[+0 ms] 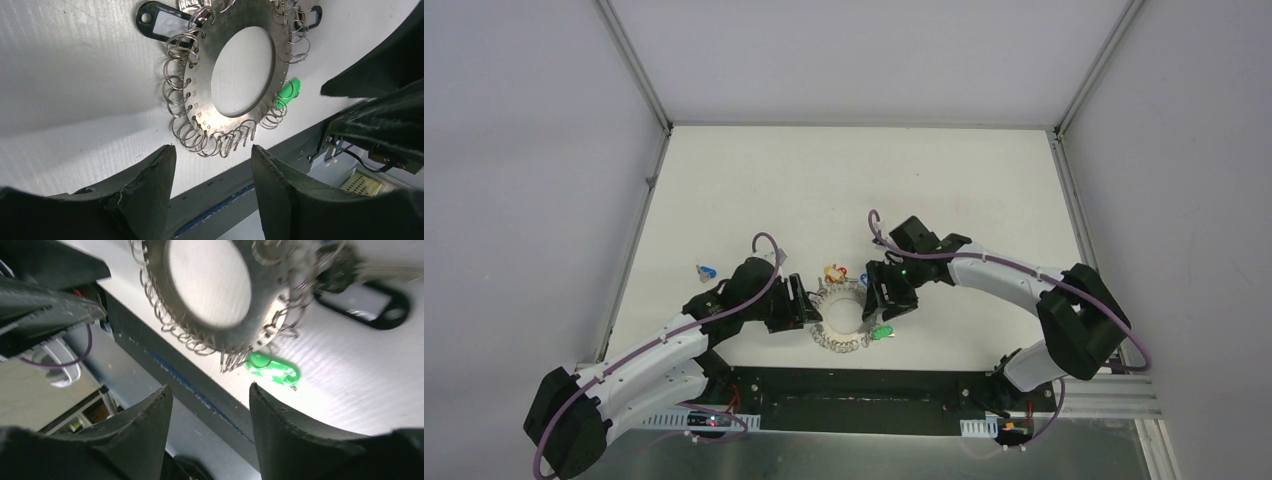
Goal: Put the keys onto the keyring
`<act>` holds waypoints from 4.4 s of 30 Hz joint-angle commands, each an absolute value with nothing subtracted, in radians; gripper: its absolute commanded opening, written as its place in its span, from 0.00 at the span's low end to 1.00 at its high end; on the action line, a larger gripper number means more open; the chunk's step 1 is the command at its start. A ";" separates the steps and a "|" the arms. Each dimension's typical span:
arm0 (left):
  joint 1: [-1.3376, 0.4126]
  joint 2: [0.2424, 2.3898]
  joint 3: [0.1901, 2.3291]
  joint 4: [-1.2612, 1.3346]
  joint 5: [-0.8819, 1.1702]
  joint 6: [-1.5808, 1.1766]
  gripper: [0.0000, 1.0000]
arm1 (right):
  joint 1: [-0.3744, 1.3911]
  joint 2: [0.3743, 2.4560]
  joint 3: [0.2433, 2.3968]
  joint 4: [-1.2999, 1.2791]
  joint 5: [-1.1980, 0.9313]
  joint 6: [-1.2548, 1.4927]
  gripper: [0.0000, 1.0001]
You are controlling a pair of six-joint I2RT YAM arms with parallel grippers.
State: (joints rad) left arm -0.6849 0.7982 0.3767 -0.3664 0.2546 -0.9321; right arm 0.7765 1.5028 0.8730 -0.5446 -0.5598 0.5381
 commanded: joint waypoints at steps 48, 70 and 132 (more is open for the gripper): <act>-0.257 1.063 0.268 -0.008 0.614 -1.047 0.35 | 0.982 1.807 1.358 -0.604 -0.226 0.335 0.36; -0.247 1.223 0.199 0.373 0.728 -1.200 0.33 | 0.988 1.787 1.353 -0.573 -0.240 0.348 0.31; -0.239 0.561 0.562 -0.912 0.026 -0.927 0.68 | 1.248 2.106 1.635 -0.696 0.261 0.219 0.03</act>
